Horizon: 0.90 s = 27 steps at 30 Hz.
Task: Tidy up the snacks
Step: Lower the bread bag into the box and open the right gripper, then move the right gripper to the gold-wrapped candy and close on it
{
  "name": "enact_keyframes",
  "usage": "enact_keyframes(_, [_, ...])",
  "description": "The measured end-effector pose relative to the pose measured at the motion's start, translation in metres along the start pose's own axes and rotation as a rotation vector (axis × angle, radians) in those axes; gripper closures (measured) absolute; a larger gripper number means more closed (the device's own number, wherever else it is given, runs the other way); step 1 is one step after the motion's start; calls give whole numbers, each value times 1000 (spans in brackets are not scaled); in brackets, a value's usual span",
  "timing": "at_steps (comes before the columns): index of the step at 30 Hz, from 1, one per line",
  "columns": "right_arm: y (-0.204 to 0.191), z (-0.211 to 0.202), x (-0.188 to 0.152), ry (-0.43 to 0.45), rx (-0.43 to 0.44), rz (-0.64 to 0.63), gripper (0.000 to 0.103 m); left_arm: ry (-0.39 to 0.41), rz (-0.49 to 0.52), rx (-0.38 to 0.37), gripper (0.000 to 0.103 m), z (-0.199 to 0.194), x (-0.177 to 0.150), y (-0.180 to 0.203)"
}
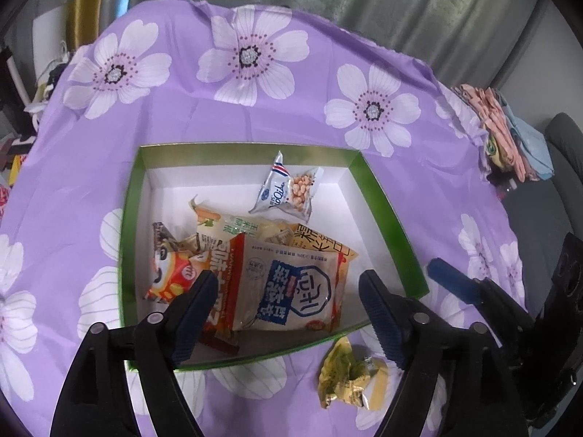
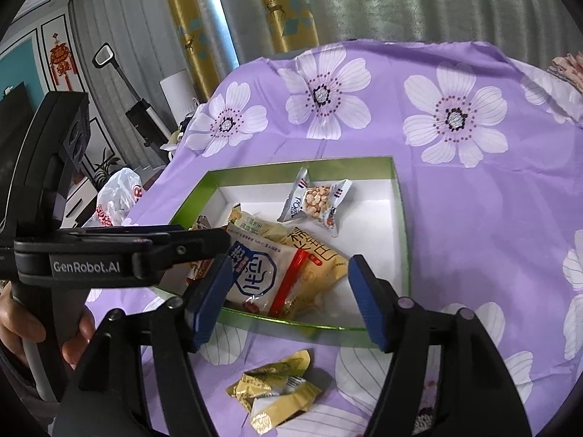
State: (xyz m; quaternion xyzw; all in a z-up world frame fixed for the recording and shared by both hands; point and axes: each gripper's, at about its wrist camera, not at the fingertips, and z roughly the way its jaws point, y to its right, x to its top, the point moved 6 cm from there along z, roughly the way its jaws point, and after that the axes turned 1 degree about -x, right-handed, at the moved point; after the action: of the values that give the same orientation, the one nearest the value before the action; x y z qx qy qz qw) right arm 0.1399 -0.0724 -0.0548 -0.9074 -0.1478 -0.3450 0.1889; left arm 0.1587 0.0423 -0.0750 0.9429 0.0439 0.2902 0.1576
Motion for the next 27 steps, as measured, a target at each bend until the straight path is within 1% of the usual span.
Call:
enact_keyframes(1, [1,-4,0,5,-4,3,25,5,0,-1,13,-4,-1,0])
enact_keyframes(2, [1,-9,0,13,-13,7,23,11,0,0,7,-7,-1,1])
enact_keyframes(3, [2,-13,0,20,-20,9,20,20,1,3,5,-11,-1,1])
enact_keyframes(7, [4,-29,-1,42,-51,18,11,35,7,5,4,-25,-7,4])
enact_keyframes(9, [5,-37,-3,48,-64,24,9,43,12,4,3,-32,-10,6])
enact_keyframes(12, [5,-50,-7,55,-78,27,4,56,11,8,1,-42,-16,7])
enact_keyframes(14, [5,-60,-10,65,-81,30,3,70,12,17,1,-49,-21,8])
enact_keyframes(20, [1,-82,-18,87,-83,25,3,81,6,-5,1,-64,-36,11])
enact_keyframes(27, [-3,-96,-29,90,-80,28,3,87,2,-18,1,-75,-51,18])
